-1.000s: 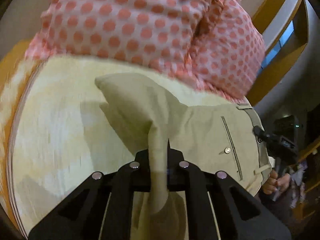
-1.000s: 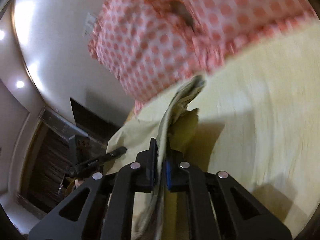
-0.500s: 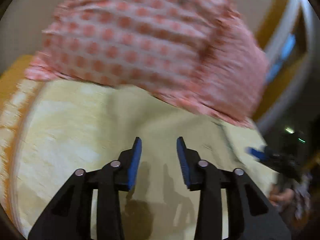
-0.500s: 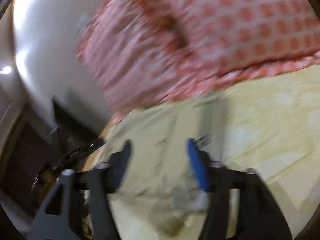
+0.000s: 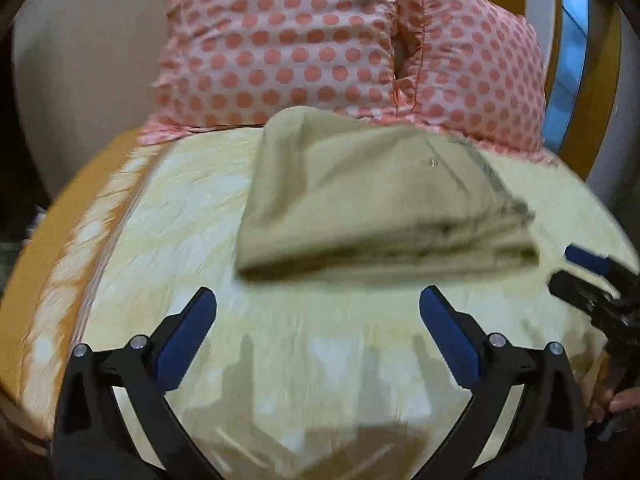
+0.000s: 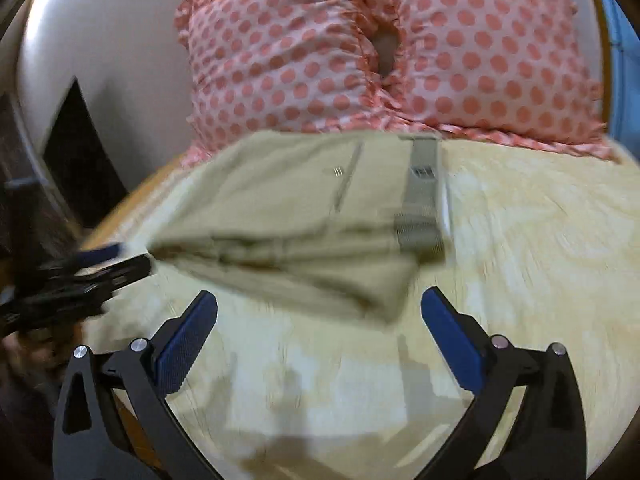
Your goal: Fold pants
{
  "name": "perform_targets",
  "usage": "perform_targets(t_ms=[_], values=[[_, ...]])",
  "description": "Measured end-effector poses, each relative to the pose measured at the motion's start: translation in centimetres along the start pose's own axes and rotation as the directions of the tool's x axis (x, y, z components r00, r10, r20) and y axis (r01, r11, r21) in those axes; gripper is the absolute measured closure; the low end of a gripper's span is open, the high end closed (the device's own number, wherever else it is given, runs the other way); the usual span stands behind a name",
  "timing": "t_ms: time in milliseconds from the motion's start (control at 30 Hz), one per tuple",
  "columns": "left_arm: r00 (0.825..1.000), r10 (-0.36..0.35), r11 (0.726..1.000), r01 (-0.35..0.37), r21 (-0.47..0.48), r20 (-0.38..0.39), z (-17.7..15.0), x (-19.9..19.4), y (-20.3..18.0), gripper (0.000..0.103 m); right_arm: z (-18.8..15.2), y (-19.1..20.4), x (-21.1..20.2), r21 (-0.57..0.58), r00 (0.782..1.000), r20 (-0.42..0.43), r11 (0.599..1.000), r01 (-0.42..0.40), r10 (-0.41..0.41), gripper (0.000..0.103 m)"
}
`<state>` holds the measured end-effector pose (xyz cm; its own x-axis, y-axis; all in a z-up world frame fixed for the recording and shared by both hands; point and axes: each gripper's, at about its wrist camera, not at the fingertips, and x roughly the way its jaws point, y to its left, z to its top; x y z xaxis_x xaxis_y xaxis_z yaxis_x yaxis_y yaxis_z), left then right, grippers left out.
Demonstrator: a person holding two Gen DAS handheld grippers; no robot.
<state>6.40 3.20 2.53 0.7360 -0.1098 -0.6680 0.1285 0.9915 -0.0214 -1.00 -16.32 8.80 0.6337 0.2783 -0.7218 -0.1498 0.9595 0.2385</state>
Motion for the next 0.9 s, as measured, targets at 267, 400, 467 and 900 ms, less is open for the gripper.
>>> perform_targets(t_ms=[267, 400, 467, 900], values=[[0.998, 0.053, 0.998, -0.052, 0.022, -0.037, -4.2, 0.0, -0.3, 0.002, -2.4, 2.8, 3.9, -0.045, 0.980, -0.024, 0.980, 0.194, -0.195, 0.001], [0.998, 0.054, 0.998, -0.054, -0.028, -0.009, -4.6, 0.0, 0.5, 0.002, -3.0, 3.1, 4.0, -0.014, 0.971, 0.012, 0.971, 0.238, -0.237, 0.001], [0.998, 0.064, 0.998, -0.063, -0.031, 0.011, -4.9, -0.1, 0.4, 0.002, -3.1, 3.2, 4.1, -0.005, 0.968, 0.030, 0.968, 0.250, -0.250, 0.001], [0.998, 0.066, 0.997, -0.065, -0.036, 0.017, -5.1, -0.1, 0.2, 0.002, -3.4, 3.6, 4.3, 0.020, 0.956, 0.065, 0.958, 0.285, -0.286, 0.001]])
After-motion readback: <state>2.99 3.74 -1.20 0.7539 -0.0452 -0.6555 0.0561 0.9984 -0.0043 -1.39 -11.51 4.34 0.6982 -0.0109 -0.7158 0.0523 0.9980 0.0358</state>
